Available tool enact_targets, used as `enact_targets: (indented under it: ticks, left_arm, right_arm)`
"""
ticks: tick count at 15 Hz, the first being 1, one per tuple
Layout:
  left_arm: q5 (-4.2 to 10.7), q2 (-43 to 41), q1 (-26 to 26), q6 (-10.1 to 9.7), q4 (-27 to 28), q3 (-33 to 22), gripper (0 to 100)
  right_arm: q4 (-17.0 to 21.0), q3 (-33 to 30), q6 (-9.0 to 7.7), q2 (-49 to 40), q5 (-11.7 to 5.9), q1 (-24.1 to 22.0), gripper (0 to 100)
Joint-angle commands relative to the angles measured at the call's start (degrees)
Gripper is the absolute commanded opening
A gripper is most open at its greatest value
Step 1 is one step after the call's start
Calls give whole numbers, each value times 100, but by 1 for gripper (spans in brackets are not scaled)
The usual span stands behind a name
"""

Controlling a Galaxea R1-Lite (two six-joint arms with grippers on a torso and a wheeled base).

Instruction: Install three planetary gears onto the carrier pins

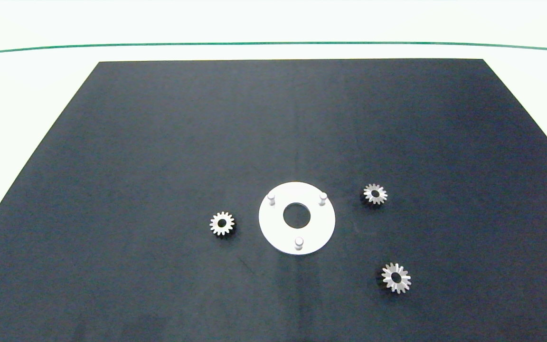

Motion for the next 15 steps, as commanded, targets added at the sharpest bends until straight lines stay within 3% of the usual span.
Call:
enact_targets:
  ticks: [1, 5, 7, 10, 13, 15]
  left_arm:
    - [6, 7, 0, 2, -2, 1, 100]
    - [94, 7, 18, 11, -2, 1, 100]
    - [112, 69, -17, 152, 95, -263, 100]
    - [103, 1097, -123, 231, 702, -1335, 100]
    - [76, 2662, -870, 231, 763, -2522, 100]
    - [76, 3453, -1256, 239, 772, -3032, 100]
  right_arm:
    - [1, 0, -2, 16, 4, 0, 100]
    - [-8, 0, -37, 7, -5, 0, 100]
    - [-8, -79, -37, 34, 30, 9, 100]
    - [141, -1064, -37, 992, 92, 264, 100]
    - [159, -2259, -46, 2644, 92, 826, 100]
    - [176, -2725, -178, 3541, 92, 1160, 100]
